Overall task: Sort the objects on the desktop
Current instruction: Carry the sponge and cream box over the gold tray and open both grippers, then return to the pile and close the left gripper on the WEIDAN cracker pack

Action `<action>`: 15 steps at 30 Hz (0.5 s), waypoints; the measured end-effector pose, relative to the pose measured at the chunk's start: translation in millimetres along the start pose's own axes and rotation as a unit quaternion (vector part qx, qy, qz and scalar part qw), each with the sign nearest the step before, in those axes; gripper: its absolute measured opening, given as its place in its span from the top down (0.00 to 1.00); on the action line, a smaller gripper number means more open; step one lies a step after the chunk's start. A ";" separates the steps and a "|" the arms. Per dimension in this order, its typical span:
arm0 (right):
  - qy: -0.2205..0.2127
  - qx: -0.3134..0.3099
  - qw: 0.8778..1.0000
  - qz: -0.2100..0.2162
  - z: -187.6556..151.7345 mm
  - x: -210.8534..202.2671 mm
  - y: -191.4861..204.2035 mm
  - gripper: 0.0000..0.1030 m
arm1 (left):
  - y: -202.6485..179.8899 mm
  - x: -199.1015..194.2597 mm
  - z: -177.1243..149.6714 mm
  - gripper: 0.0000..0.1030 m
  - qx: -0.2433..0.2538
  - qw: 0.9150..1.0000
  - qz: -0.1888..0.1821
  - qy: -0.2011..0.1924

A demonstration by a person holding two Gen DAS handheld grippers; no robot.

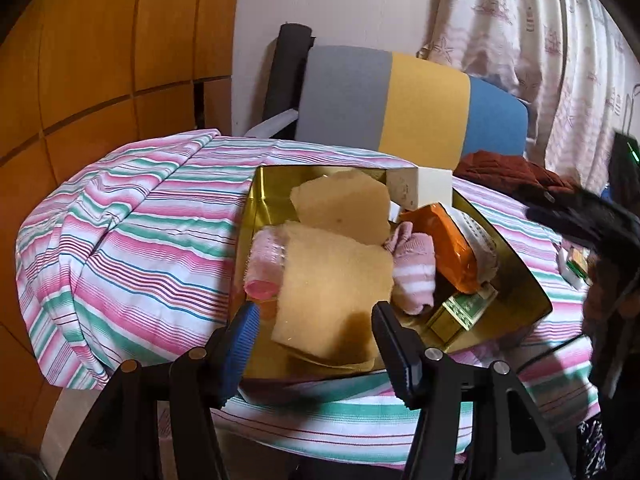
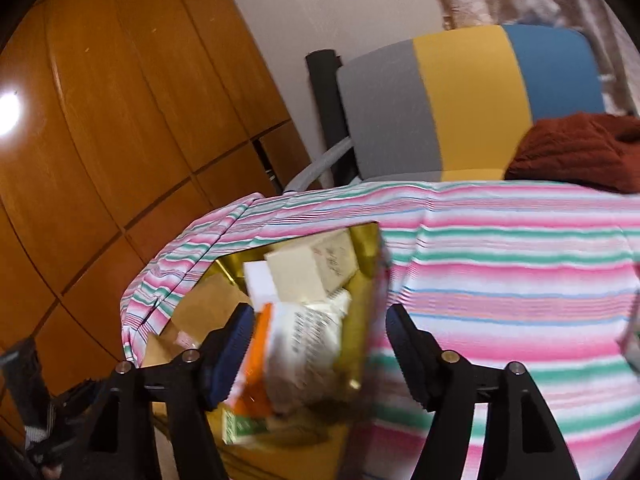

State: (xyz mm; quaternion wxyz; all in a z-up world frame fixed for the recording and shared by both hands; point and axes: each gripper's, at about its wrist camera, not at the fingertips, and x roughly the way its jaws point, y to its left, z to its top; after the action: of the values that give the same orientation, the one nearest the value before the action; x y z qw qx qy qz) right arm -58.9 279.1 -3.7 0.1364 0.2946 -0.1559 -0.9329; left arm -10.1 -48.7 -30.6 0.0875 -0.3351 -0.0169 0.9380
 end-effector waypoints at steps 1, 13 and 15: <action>-0.003 0.009 1.000 -0.008 -3.5 -7.1 -9.8 0.31 | -1.1 -1.6 0.5 0.42 0.003 1.000 0.000 -0.003; -0.063 0.150 0.972 -0.168 -45.8 -124.3 -159.9 0.24 | -53.1 -14.6 16.4 0.42 0.034 0.996 -0.084 -0.016; -0.072 0.173 0.964 -0.190 -52.6 -141.3 -180.6 0.24 | -69.4 -12.0 21.2 0.42 0.039 0.993 -0.115 -0.006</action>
State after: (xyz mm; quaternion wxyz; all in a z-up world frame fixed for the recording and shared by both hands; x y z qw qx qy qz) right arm 54.5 482.1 -40.0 -0.1075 0.2695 -0.2656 -0.9194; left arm -3.7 18.1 -0.4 0.2077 -0.3212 -0.0190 0.9238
